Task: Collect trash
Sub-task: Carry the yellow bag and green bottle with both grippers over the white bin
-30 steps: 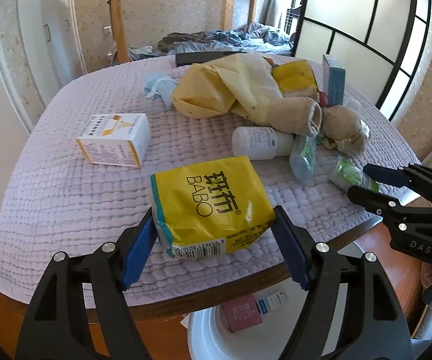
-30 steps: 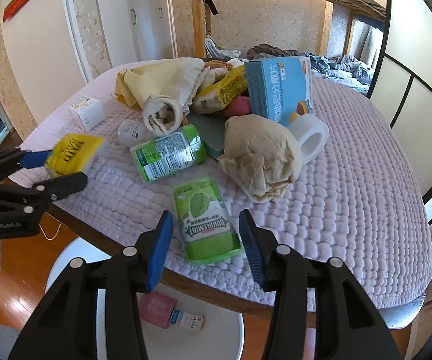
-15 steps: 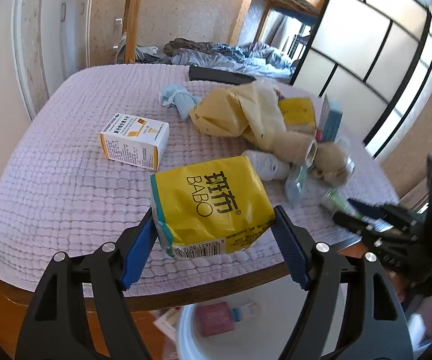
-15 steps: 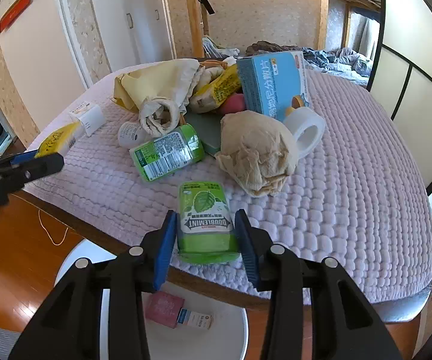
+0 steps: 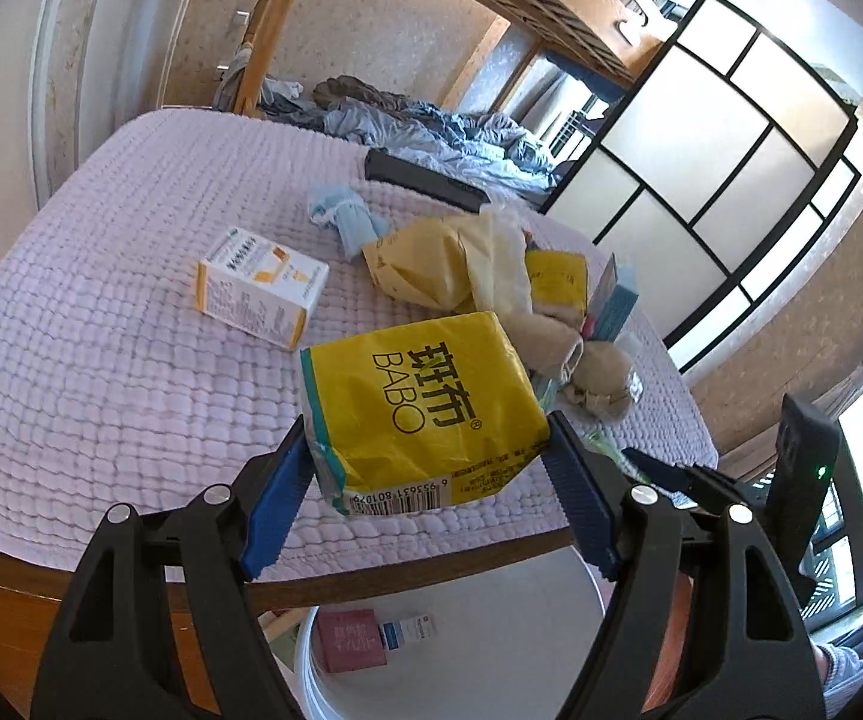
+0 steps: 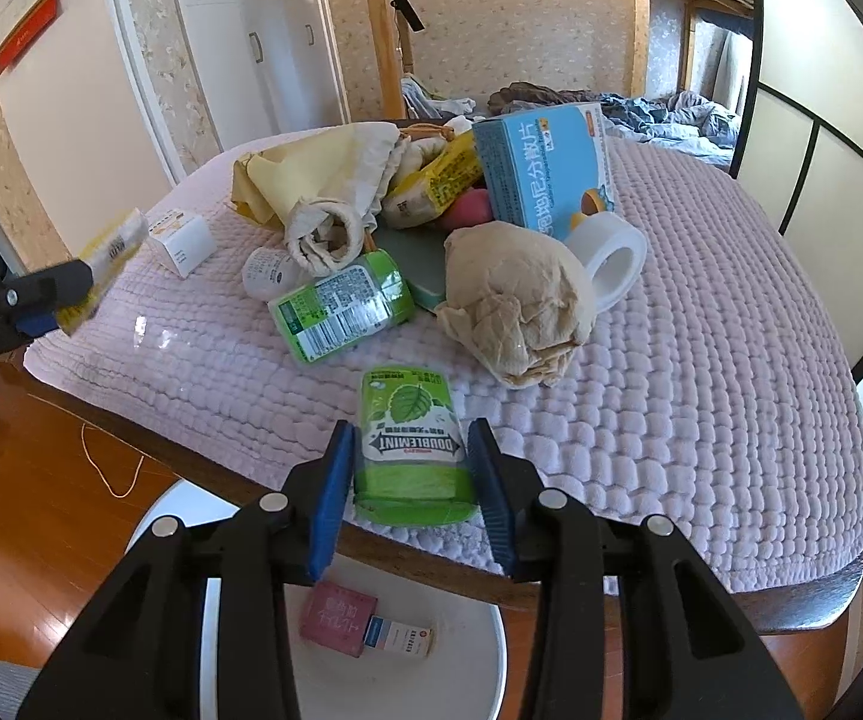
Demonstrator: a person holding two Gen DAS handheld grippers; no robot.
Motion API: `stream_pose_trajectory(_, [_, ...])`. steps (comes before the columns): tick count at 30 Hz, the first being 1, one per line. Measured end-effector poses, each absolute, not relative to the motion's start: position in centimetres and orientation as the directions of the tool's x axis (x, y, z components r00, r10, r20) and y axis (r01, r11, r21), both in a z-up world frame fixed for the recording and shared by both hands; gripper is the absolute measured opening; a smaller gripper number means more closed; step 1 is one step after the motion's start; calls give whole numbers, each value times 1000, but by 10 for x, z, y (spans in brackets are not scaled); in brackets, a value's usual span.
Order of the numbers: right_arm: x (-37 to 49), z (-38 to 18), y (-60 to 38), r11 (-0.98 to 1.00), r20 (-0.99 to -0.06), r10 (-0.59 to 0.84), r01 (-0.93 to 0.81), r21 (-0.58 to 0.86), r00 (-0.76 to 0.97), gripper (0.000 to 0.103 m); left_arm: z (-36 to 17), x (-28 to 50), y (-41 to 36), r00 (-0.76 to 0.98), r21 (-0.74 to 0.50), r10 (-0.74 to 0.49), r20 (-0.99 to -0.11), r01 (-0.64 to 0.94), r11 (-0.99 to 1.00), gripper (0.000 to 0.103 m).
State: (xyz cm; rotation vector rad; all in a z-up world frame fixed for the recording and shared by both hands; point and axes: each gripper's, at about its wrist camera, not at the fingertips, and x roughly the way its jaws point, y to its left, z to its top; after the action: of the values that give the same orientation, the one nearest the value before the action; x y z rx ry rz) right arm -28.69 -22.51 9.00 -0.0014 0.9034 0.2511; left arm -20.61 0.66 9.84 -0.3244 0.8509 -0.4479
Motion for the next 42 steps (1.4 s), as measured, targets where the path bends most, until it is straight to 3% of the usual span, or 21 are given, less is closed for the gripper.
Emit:
stream_pose_trajectory(16, [-280,80,-210,976,-797,172,-207,60,580,37,88,-206,-5,560,-334,-430,-708,270,903,77])
stream_pose_trajectory(19, [-279,79,-205,977,-796,155,-212,35,585,46,86,-208,-7,559,-313,-419,-715,279,908,77])
stream_pose_trajectory(23, [-275,77,-203,977,-797,151,-210,31,585,49,81,-209,-8,555,-300,-409,-724,282,912,77])
stream_pose_trajectory(24, [-274,77,-204,976,-797,160,-213,40,582,48,80,-209,-8,554,-298,-407,-726,281,912,77])
stream_pose_trajectory(25, [-274,76,-203,975,-796,166,-216,45,582,38,79,-209,-7,552,-299,-407,-728,279,913,77])
stream_pose_trajectory(26, [-274,76,-203,975,-796,167,-219,45,582,37,78,-209,-7,550,-301,-408,-729,278,912,77])
stream_pose_trajectory(42, [-301,108,-224,964,-770,262,-196,180,582,37,95,-220,-3,528,-351,-481,-700,332,875,77])
